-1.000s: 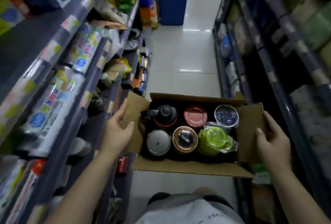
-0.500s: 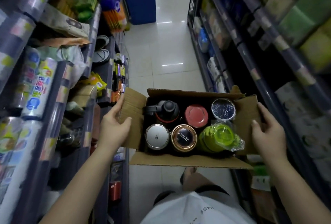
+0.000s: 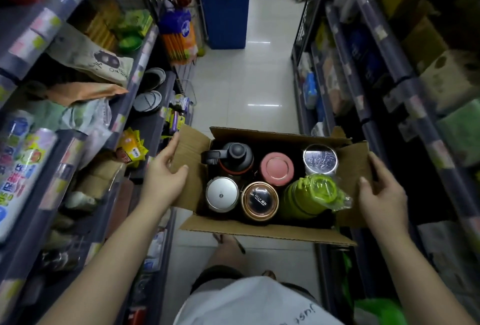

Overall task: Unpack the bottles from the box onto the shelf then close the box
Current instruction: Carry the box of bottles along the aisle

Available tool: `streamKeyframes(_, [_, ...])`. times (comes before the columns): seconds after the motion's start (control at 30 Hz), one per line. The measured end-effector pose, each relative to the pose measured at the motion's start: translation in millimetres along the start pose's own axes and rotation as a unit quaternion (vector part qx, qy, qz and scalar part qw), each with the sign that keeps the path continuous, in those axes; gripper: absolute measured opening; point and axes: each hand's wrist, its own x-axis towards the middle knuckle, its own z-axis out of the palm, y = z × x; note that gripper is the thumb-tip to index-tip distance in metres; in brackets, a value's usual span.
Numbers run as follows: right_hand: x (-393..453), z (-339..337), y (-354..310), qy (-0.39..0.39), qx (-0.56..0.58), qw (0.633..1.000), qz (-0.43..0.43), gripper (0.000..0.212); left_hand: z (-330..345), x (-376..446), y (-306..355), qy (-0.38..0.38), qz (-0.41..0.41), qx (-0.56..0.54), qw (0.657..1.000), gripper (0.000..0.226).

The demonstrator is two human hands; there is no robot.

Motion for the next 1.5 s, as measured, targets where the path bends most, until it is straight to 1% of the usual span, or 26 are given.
streamKeyframes(0.1, [45,23,-14,-0.003,-0.006,1.0,0.0,0.054,10,54,7,-0.005,0.014,0.01,1.0,0.073])
streamKeyframes(0.27, [115,73,-43,0.012,-0.013,1.0,0.018,0.054,22,149,15,-0.02,0.016,-0.012,1.0,0.07])
streamKeyframes(0.4, [165,110,-77,0.014,-0.02,1.0,0.009,0.054,17,208,29,-0.016,0.012,-0.042,0.999,0.07])
streamKeyframes(0.47, [191,128,-91,0.002,-0.016,1.0,0.004,0.054,10,233,31,-0.006,0.001,-0.049,0.999,0.071])
streamKeyframes(0.6, [242,167,-115,-0.035,-0.028,0.999,-0.023,0.055,-3,264,22,0.041,-0.039,-0.051,0.997,0.071])
streamKeyframes(0.73, [279,206,-142,-0.105,-0.045,0.992,-0.053,0.057,-6,264,15,0.108,-0.073,-0.038,0.991,0.072])
streamKeyframes(0.8, [298,231,-155,-0.152,-0.058,0.983,-0.086,0.058,-8,260,10,0.169,-0.097,-0.04,0.98,0.071])
streamKeyframes(0.9, [329,274,-177,-0.25,-0.077,0.953,-0.151,0.059,-5,240,4,0.272,-0.144,-0.052,0.95,0.07])
streamKeyframes(0.97, [338,303,-198,-0.323,-0.09,0.922,-0.192,0.062,-2,219,3,0.34,-0.181,-0.061,0.921,0.073])
streamKeyframes(1.03, [343,332,-218,-0.391,-0.107,0.879,-0.25,0.062,7,194,-2,0.397,-0.215,-0.085,0.888,0.075])
streamKeyframes(1.1, [342,361,-236,-0.458,-0.099,0.831,-0.299,0.06,21,164,-1,0.456,-0.267,-0.109,0.842,0.073])
streamKeyframes(1.17, [334,388,-250,-0.505,-0.106,0.777,-0.36,0.059,41,135,9,0.515,-0.314,-0.09,0.793,0.071])
streamKeyframes(1.3, [281,421,-272,-0.601,-0.089,0.653,-0.452,0.061,89,83,34,0.645,-0.377,-0.095,0.658,0.068])
streamKeyframes(1.37, [246,426,-277,-0.637,-0.08,0.589,-0.49,0.058,113,58,44,0.695,-0.382,-0.074,0.605,0.065])
streamKeyframes(1.4, [227,426,-278,-0.65,-0.082,0.557,-0.509,0.056,125,44,50,0.72,-0.386,-0.079,0.571,0.066])
streamKeyframes(1.5, [167,416,-276,-0.69,-0.071,0.463,-0.553,0.058,159,4,70,0.78,-0.409,-0.127,0.457,0.07])
